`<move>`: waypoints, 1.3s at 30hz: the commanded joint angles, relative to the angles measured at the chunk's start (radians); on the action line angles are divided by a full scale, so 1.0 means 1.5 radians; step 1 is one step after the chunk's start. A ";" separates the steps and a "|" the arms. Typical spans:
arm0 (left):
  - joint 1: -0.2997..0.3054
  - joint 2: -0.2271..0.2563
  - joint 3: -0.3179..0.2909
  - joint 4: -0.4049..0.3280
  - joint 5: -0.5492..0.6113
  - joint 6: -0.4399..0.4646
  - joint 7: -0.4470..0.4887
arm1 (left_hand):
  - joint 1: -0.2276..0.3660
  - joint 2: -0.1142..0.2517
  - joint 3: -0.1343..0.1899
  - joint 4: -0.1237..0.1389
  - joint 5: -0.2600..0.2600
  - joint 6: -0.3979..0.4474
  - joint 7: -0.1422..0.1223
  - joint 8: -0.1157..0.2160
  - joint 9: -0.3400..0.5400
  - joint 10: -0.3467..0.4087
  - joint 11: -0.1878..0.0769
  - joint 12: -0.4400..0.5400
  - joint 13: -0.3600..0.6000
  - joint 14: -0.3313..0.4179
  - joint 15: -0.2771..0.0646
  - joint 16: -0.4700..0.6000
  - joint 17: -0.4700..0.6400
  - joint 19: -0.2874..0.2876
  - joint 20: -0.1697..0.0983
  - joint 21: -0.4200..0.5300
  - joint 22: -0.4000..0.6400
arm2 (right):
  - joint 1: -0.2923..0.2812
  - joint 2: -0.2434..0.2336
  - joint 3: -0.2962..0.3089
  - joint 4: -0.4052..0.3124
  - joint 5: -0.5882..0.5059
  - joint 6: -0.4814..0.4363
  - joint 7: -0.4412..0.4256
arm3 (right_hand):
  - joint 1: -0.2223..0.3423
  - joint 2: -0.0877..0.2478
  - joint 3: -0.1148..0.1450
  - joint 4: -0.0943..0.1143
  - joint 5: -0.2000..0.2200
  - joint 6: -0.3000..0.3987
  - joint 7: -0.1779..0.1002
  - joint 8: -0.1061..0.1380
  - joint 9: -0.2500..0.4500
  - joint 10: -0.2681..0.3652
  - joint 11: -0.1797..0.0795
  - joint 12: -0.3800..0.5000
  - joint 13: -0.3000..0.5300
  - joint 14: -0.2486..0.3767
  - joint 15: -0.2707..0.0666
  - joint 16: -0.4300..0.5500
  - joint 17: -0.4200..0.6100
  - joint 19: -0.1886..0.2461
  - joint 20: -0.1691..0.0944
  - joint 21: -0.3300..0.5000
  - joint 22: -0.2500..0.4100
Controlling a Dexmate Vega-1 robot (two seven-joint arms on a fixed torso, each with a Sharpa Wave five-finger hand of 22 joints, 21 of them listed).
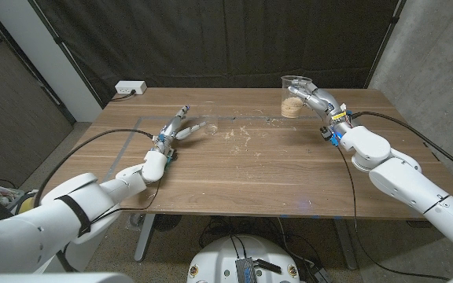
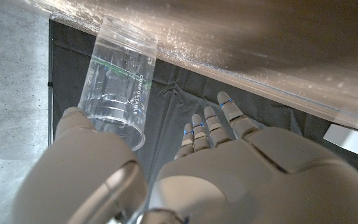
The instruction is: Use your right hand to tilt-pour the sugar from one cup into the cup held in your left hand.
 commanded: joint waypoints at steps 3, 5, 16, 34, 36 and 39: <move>-0.033 -0.018 0.029 0.025 -0.013 -0.010 -0.016 | 0.012 0.002 -0.008 -0.002 0.006 0.006 0.000 0.005 0.002 0.006 -0.003 0.004 0.004 0.008 0.000 0.004 0.001 0.006 0.004 -0.003 0.001 | -0.007 0.002 0.005 0.000 -0.002 0.008 -0.005 | -0.001 0.007 0.000 0.002 0.000 0.006 -0.003 0.004 0.002 0.008 0.000 0.001 0.004 0.009 -0.098 -0.001 0.002 -0.004 -0.038 0.005 0.001; -0.035 -0.021 0.027 0.027 -0.024 -0.004 -0.029 | 0.013 0.002 -0.009 -0.003 0.006 0.007 -0.001 0.005 0.002 0.007 -0.003 0.005 0.004 0.009 0.000 0.004 0.001 0.006 0.004 -0.004 0.001 | -0.007 0.001 0.005 0.002 -0.003 0.011 -0.002 | 0.000 0.007 0.000 0.002 -0.001 0.007 -0.003 0.004 0.002 0.010 0.000 0.001 0.004 0.009 -0.098 -0.001 0.002 -0.004 -0.039 0.005 0.001; -0.050 -0.039 0.041 0.032 -0.069 0.038 -0.077 | 0.025 0.010 -0.026 -0.012 0.016 0.047 -0.014 0.023 0.005 0.040 -0.012 0.024 0.008 0.041 -0.015 0.015 0.002 0.028 -0.002 -0.003 0.003 | -0.011 0.005 0.008 -0.003 -0.007 0.012 -0.011 | 0.000 0.007 0.001 0.002 -0.002 0.010 -0.002 0.005 0.002 0.012 0.000 0.000 0.008 0.010 -0.098 -0.002 0.002 -0.004 -0.039 0.007 0.001; -0.075 -0.046 0.088 0.030 -0.058 0.034 -0.057 | 0.052 0.022 -0.042 -0.025 0.030 0.083 -0.028 0.043 0.016 0.087 -0.035 0.056 0.020 0.083 -0.035 0.025 0.010 0.066 -0.015 0.003 0.007 | -0.034 0.006 0.022 0.006 -0.005 0.041 -0.013 | 0.001 0.007 0.002 0.001 -0.003 0.019 -0.001 0.006 0.003 0.018 0.000 -0.002 0.013 0.014 -0.097 -0.002 0.004 -0.004 -0.038 0.011 -0.001; -0.077 -0.047 0.092 0.030 -0.054 0.034 -0.053 | 0.054 0.022 -0.043 -0.026 0.031 0.087 -0.028 0.045 0.017 0.089 -0.036 0.058 0.021 0.087 -0.035 0.026 0.010 0.068 -0.019 0.003 0.007 | -0.037 0.005 0.024 0.007 -0.006 0.044 -0.012 | 0.001 0.007 0.002 0.001 -0.003 0.021 -0.002 0.007 0.003 0.019 0.000 -0.002 0.014 0.013 -0.098 -0.003 0.004 -0.005 -0.038 0.012 -0.001; -0.078 -0.050 0.095 0.030 -0.052 0.030 -0.052 | 0.056 0.023 -0.044 -0.027 0.032 0.090 -0.029 0.047 0.018 0.094 -0.039 0.062 0.022 0.089 -0.038 0.027 0.011 0.070 -0.020 0.003 0.007 | -0.040 0.004 0.026 0.009 -0.005 0.050 -0.010 | 0.001 0.007 0.002 0.001 -0.003 0.021 -0.001 0.007 0.003 0.021 0.000 -0.001 0.014 0.014 -0.098 -0.002 0.004 -0.004 -0.038 0.012 -0.001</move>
